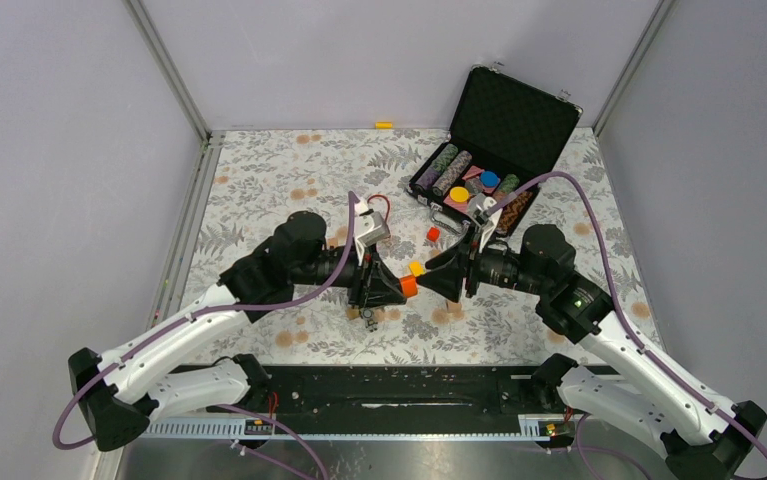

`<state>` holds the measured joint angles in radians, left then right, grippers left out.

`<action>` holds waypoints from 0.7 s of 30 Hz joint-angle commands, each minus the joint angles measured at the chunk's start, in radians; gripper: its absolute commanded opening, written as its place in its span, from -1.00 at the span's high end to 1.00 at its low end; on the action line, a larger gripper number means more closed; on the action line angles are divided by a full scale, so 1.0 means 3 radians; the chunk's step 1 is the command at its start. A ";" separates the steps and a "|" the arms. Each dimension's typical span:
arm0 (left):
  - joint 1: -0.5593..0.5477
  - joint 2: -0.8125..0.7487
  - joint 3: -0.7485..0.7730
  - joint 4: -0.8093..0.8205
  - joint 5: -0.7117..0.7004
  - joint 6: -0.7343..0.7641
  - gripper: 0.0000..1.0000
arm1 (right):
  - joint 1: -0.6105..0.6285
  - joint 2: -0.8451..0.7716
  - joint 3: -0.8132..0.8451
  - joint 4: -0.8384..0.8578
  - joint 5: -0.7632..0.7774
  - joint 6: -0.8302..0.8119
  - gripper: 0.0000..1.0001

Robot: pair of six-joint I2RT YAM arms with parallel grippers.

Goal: Lock with the key
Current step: Lock the lock.

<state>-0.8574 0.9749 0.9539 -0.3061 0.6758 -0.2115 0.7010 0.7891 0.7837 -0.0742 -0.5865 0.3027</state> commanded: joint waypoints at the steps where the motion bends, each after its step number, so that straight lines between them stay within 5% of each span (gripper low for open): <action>1: 0.0019 -0.0244 0.0182 0.0061 0.0218 0.0263 1.00 | -0.0023 -0.0078 0.0088 -0.0088 -0.0550 -0.0148 -0.07; 5: 0.0020 -0.0284 0.0185 0.0013 0.0274 0.0305 1.00 | -0.0021 -0.0110 0.0117 -0.0131 -0.0670 -0.0144 0.08; 8: 0.0023 -0.0284 0.0194 0.0013 0.0348 0.0324 1.00 | -0.0020 -0.0099 0.0137 -0.0075 -0.0662 -0.0073 0.54; 10: 0.0021 -0.0283 0.0199 0.0014 0.0387 0.0331 1.00 | -0.0024 -0.0111 0.0139 -0.0027 -0.0634 -0.0051 0.59; 12: 0.0024 -0.0279 0.0206 0.0002 0.0417 0.0341 1.00 | -0.0023 -0.0148 0.0126 0.0005 -0.0553 -0.0048 0.35; 15: 0.0021 -0.0270 0.0215 -0.0010 0.0459 0.0348 1.00 | -0.0023 -0.0252 0.0067 0.0081 -0.0402 -0.0091 -0.37; 21: 0.0022 -0.0251 0.0221 0.0005 0.0531 0.0348 1.00 | -0.0023 -0.0455 -0.0163 0.0626 -0.0649 -0.0096 -0.47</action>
<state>-0.8558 0.9054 0.9611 -0.3656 0.7776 -0.1268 0.6979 0.6811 0.7578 -0.0368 -0.7273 0.2787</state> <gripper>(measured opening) 0.290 0.740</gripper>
